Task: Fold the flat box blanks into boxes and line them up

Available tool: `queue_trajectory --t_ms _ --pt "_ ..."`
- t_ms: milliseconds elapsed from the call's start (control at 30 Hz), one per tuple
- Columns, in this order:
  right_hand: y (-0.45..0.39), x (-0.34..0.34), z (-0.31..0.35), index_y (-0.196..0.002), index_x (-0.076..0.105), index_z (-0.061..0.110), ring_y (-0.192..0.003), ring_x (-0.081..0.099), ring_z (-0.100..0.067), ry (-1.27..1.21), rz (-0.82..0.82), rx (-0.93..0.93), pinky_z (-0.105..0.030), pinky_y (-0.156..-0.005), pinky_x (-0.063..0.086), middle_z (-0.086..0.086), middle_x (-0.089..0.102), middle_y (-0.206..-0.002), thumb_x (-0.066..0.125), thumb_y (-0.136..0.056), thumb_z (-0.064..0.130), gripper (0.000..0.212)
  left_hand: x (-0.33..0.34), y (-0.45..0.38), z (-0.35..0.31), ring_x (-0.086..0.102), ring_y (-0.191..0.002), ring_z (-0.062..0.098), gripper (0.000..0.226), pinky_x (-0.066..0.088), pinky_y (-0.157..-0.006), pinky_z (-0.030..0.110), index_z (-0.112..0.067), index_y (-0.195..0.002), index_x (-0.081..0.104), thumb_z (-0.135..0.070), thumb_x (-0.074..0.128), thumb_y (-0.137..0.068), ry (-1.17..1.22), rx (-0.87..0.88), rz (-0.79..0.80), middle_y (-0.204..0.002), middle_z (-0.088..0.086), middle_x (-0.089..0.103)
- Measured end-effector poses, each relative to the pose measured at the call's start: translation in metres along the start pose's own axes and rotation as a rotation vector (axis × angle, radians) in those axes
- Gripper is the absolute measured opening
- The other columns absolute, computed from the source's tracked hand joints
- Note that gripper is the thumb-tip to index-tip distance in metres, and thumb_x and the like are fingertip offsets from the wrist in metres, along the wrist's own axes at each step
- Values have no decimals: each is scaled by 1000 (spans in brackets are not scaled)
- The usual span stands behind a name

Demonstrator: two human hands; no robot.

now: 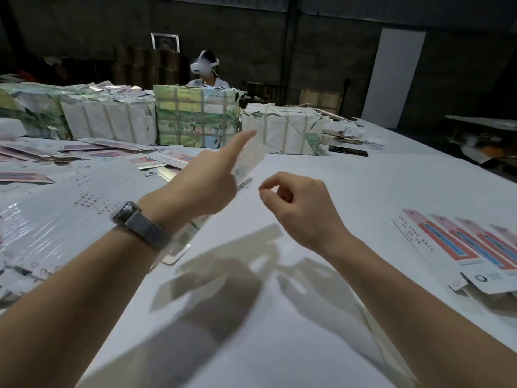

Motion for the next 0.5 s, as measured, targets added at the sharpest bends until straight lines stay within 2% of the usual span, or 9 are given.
queue_trajectory --t_ms 33,67,133,200,267,300,400,500 --pt "-2 -8 0 -89 68 31 -56 50 -8 -54 -76 2 -29 -61 43 15 52 -53 65 -90 26 6 -4 2 -11 68 -80 27 77 56 -55 37 -48 -152 18 1 43 -98 155 17 -21 -111 7 69" --pt "-3 -16 1 -96 67 29 -56 49 -7 -105 -149 4 -24 -58 40 14 52 -54 65 -90 26 7 -7 6 -21 72 -84 24 66 61 -59 37 -44 -151 25 -4 45 -102 322 27 -30 -114 2 71" --pt "-5 -30 4 -109 61 28 -60 50 -6 -190 -250 5 -19 -56 42 10 54 -65 64 -90 27 19 -10 15 -34 75 -80 17 41 62 -60 30 -33 -137 46 -8 47 -105 657 28 -24 -99 -1 77" --pt "-8 -39 7 -119 53 32 -69 56 -10 -227 -254 22 -27 -63 53 6 57 -81 62 -92 29 28 -12 21 -40 75 -78 17 31 61 -62 30 -30 -121 58 -6 49 -104 889 -12 -40 -91 -1 77" --pt "-10 -43 10 -128 50 33 -78 64 -17 -231 -203 44 -40 -68 58 9 61 -91 59 -96 29 34 -6 24 -42 75 -81 18 31 61 -65 32 -25 -122 61 -4 47 -103 1115 -76 -13 -94 1 77" --pt "-10 -45 12 -132 49 32 -79 67 -19 -223 -187 37 -43 -68 59 13 62 -95 58 -97 29 37 -1 26 -44 74 -82 17 32 60 -64 32 -23 -126 61 -5 46 -103 1218 -99 16 -99 4 77" --pt "-8 -50 22 -138 49 30 -83 68 -15 -170 -154 -13 -42 -68 60 15 63 -104 55 -99 28 40 6 34 -49 73 -79 14 37 59 -61 29 -29 -135 57 -14 40 -106 1324 -67 43 -108 4 76" --pt "-6 -49 31 -141 47 36 -80 66 -13 -62 -107 -80 -44 -68 59 17 60 -85 51 -100 32 41 15 45 -55 71 -94 19 40 61 -76 39 -41 -143 49 -30 33 -108 1382 48 100 -116 3 72"
Point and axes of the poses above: each hand's wrist, its own y-axis away from the middle knuckle, its own x-axis out of the palm, z = x × y, the point moved 7 cm from there along -y, towards the middle knuckle
